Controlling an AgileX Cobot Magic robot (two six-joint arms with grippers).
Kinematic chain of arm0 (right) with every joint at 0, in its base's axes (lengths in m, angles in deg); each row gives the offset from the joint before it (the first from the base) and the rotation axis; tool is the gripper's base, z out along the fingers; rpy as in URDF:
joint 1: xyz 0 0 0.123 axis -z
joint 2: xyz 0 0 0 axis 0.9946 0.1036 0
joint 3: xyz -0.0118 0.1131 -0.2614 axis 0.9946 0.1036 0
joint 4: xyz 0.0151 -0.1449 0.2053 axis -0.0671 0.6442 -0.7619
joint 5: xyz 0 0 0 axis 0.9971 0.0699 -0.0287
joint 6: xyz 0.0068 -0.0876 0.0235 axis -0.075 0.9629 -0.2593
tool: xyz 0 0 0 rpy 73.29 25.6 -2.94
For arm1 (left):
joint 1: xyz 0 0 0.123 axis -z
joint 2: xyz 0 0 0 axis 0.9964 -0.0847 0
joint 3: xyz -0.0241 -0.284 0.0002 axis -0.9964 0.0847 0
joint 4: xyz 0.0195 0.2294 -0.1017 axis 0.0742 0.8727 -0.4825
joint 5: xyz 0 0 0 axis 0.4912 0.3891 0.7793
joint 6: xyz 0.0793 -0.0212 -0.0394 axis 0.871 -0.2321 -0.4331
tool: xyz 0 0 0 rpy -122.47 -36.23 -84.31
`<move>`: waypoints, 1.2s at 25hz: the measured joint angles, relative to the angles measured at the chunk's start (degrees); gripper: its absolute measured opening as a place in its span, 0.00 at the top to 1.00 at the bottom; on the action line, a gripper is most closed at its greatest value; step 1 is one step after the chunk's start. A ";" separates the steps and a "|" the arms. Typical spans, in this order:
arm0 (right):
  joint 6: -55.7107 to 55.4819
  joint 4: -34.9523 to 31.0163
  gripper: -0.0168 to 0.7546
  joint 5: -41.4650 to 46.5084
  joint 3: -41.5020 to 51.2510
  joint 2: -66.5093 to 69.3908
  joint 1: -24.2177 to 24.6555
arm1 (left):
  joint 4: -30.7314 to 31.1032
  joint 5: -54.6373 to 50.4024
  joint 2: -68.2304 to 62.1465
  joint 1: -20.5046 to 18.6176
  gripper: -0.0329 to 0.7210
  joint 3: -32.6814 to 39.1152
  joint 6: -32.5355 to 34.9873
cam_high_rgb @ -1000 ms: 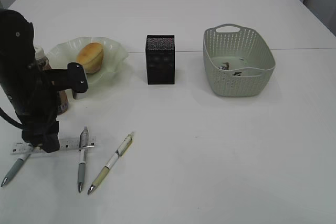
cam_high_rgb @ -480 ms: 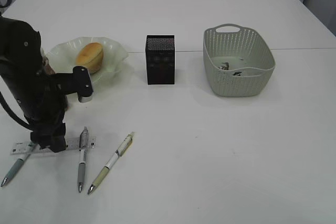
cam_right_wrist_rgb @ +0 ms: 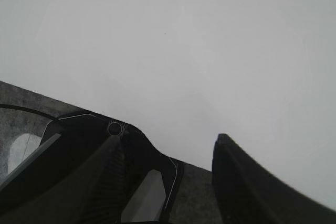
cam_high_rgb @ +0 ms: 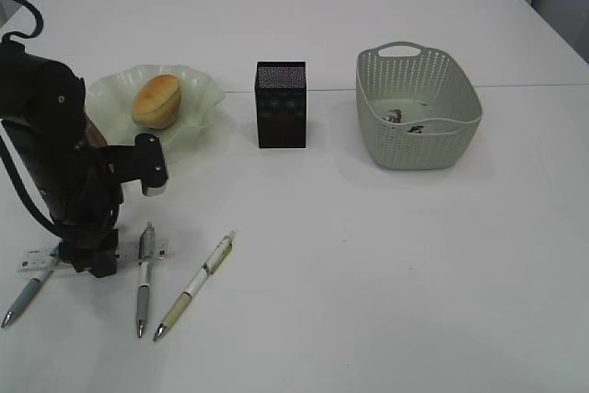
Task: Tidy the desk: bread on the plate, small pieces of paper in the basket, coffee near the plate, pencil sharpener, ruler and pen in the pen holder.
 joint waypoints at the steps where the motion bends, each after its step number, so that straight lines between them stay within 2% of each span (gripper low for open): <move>1: 0.00 0.00 0.42 0.00 0.00 0.00 0.00 | 0.31 0.00 -0.09 0.00 0.32 0.00 0.00; 27: 0.00 0.00 0.42 0.00 0.00 0.00 0.00 | 3.31 0.38 -1.84 0.00 0.32 -0.24 0.00; 30: 0.00 0.00 0.42 0.00 0.00 0.00 0.00 | 3.31 0.38 -1.84 0.00 0.34 -0.24 0.00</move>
